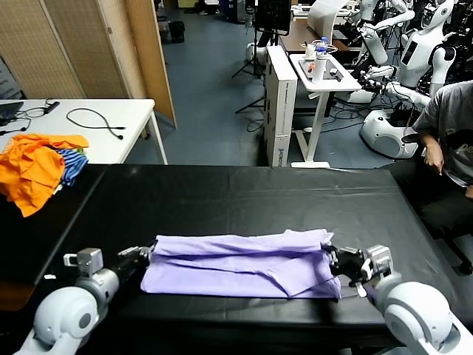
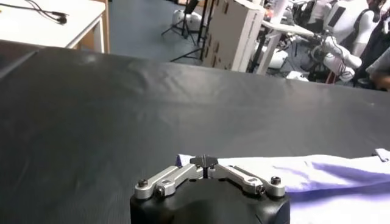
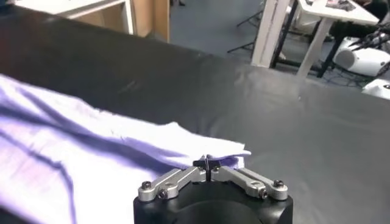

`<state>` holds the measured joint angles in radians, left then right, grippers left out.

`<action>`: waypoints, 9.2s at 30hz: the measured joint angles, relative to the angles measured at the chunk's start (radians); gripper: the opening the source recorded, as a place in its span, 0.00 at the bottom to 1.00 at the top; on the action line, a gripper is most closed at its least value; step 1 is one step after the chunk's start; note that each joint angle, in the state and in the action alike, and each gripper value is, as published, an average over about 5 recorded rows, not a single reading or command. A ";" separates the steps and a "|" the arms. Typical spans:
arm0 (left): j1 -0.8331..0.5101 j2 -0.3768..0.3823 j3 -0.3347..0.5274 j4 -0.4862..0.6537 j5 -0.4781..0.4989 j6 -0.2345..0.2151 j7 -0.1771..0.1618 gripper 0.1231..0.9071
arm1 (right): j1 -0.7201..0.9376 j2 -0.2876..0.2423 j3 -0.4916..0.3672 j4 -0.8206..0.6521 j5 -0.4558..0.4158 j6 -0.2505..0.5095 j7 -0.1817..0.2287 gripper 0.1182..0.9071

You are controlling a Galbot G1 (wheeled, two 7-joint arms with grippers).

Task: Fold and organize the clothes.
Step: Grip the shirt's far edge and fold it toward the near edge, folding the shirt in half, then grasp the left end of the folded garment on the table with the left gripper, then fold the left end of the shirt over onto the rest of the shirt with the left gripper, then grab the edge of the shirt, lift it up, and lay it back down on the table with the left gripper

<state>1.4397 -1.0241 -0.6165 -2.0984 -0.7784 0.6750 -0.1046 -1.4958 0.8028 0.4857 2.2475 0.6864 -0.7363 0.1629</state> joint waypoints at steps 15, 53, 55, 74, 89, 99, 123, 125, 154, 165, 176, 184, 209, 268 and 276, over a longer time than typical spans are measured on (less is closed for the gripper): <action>0.087 -0.031 -0.061 -0.084 0.047 0.029 -0.014 0.78 | -0.103 0.054 0.114 0.108 0.079 0.000 0.006 0.72; -0.118 -0.106 0.020 0.152 0.013 -0.020 -0.028 0.99 | 0.248 0.240 -0.008 -0.295 0.040 0.049 0.036 0.95; -0.117 -0.107 0.021 0.154 0.015 -0.020 -0.027 0.95 | 0.248 0.242 -0.012 -0.300 0.034 0.050 0.032 0.86; -0.125 -0.103 0.016 0.186 0.060 -0.059 -0.004 0.03 | 0.292 0.273 -0.065 -0.356 0.017 0.139 -0.008 0.04; -0.035 -0.137 -0.051 0.077 0.101 -0.070 -0.011 0.78 | 0.218 0.222 -0.002 -0.243 0.045 0.139 -0.045 0.90; 0.056 -0.198 -0.087 0.004 0.138 -0.100 0.028 1.00 | 0.180 0.210 0.015 -0.172 0.049 0.139 -0.044 1.00; 0.106 -0.314 -0.077 0.054 0.139 -0.152 0.056 0.49 | 0.159 0.217 0.018 -0.150 0.039 0.142 -0.044 1.00; 0.106 -0.318 -0.076 0.059 0.133 -0.151 0.056 0.32 | 0.160 0.218 0.018 -0.150 0.038 0.142 -0.044 1.00; 0.227 -0.153 -0.231 -0.029 0.533 -0.307 0.101 0.09 | 0.071 0.268 0.025 -0.098 -0.043 0.200 -0.059 1.00; 0.139 -0.283 0.055 -0.209 0.208 -0.202 0.002 0.09 | -0.045 0.293 0.102 -0.100 -0.113 0.326 -0.111 1.00; 0.033 -0.372 0.302 -0.155 0.198 -0.208 -0.001 0.09 | -0.146 0.335 0.172 -0.090 -0.149 0.349 -0.128 1.00; 0.006 -0.403 0.360 -0.089 0.263 -0.220 0.021 0.09 | -0.170 0.343 0.190 -0.067 -0.150 0.353 -0.135 1.00; 0.040 -0.408 0.386 -0.066 0.341 -0.264 0.029 0.86 | -0.035 0.226 0.027 -0.047 -0.028 0.287 -0.141 1.00; 0.090 -0.429 0.024 0.132 0.305 -0.447 0.198 1.00 | 0.142 0.220 -0.047 -0.015 -0.014 0.251 -0.106 1.00; 0.094 -0.441 0.029 0.148 0.277 -0.447 0.205 0.97 | 0.143 0.220 -0.042 -0.010 -0.020 0.249 -0.105 1.00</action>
<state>1.5336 -1.4654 -0.5873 -1.9508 -0.5014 0.2285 0.1007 -1.3529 1.0227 0.4441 2.2372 0.6666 -0.4875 0.0584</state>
